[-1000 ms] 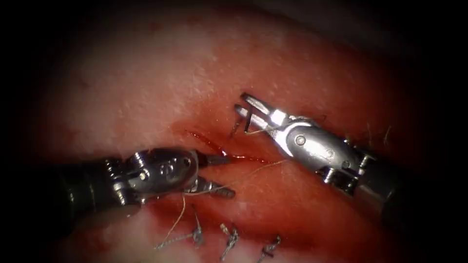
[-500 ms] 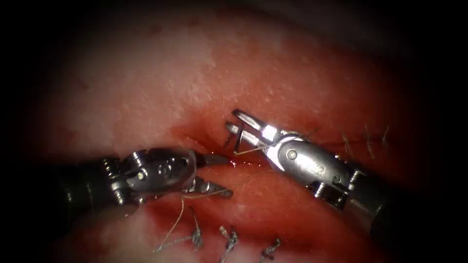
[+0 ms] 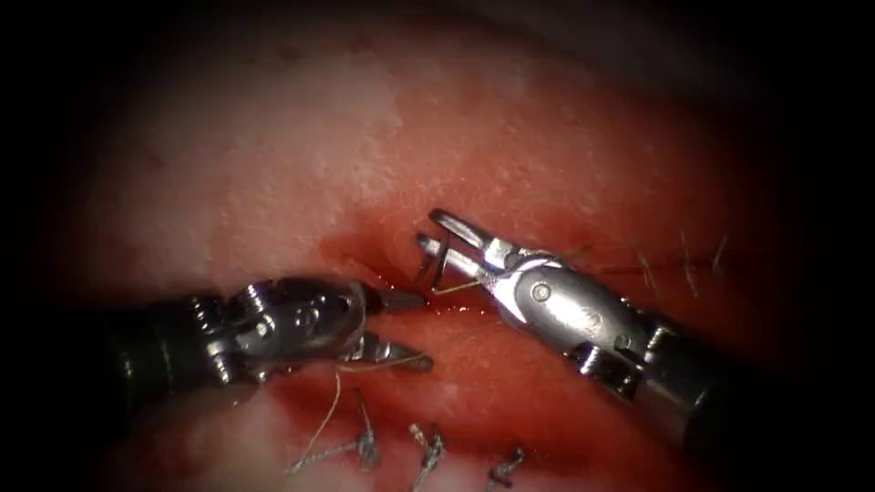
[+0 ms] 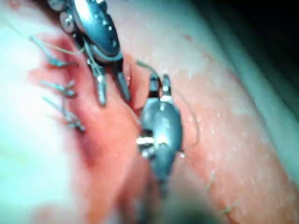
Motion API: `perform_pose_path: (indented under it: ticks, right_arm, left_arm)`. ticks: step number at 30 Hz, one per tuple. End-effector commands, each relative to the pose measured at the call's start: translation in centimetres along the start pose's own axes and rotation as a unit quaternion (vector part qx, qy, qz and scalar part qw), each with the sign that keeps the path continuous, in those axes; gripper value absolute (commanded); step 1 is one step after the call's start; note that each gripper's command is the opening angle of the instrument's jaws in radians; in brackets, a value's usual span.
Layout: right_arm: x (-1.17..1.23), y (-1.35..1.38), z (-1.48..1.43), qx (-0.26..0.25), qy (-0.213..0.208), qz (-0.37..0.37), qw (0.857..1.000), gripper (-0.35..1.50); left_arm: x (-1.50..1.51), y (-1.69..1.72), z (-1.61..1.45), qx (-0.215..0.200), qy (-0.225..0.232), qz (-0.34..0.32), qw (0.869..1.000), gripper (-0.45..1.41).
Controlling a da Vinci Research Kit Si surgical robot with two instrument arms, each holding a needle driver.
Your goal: Wound Closure
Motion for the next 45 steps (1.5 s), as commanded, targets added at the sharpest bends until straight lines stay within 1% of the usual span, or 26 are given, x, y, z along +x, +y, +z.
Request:
perform_pose_path:
  ticks: [1,3,5,6,7,10,17,27,31,34,45]
  right_arm:
    - [0.17,0.15,0.07,-0.004,0.009,0.003,1.0,-0.35]
    - [0.18,0.15,0.05,-0.007,0.01,0.004,1.0,-0.35]
    - [0.14,0.11,0.05,-0.005,0.009,0.001,1.0,-0.35]
    - [0.1,0.09,0.05,-0.004,0.007,-0.001,1.0,-0.35]
    - [-0.01,0.01,0.07,0.004,-0.001,-0.01,1.0,-0.35]
    - [-0.13,-0.07,0.09,0.011,-0.007,-0.004,1.0,-0.35]
    - [-0.1,-0.09,0.1,0.019,-0.007,0.001,1.0,-0.35]
    - [-0.11,-0.23,0.15,0.06,-0.019,0.006,0.998,-0.35]
    - [-0.14,-0.24,0.15,0.059,-0.022,0.01,0.998,-0.35]
    - [-0.17,-0.25,0.14,0.06,-0.038,0.02,0.997,-0.35]
    - [-0.24,-0.29,0.16,0.071,-0.049,0.046,0.995,-0.35]
  left_arm:
    - [0.02,-0.02,0.07,0.0,-0.001,0.001,1.0,0.51]
    - [0.02,-0.02,0.07,0.0,-0.001,0.001,1.0,0.51]
    - [0.02,-0.02,0.07,-0.001,-0.001,0.001,1.0,0.51]
    - [0.02,-0.02,0.07,-0.001,-0.001,0.001,1.0,0.51]
    - [0.02,-0.02,0.07,-0.001,-0.001,0.002,1.0,0.51]
    - [0.01,-0.02,0.07,-0.001,-0.003,0.002,1.0,0.51]
    - [0.01,-0.02,0.07,-0.002,-0.003,0.002,1.0,0.5]
    - [0.01,-0.02,0.07,-0.002,-0.003,-0.001,1.0,0.5]
    - [0.01,-0.02,0.07,-0.002,-0.003,-0.001,1.0,0.49]
    - [0.02,-0.02,0.07,-0.002,-0.004,-0.001,1.0,0.49]
    - [0.01,-0.02,0.06,-0.002,-0.006,-0.001,1.0,0.49]
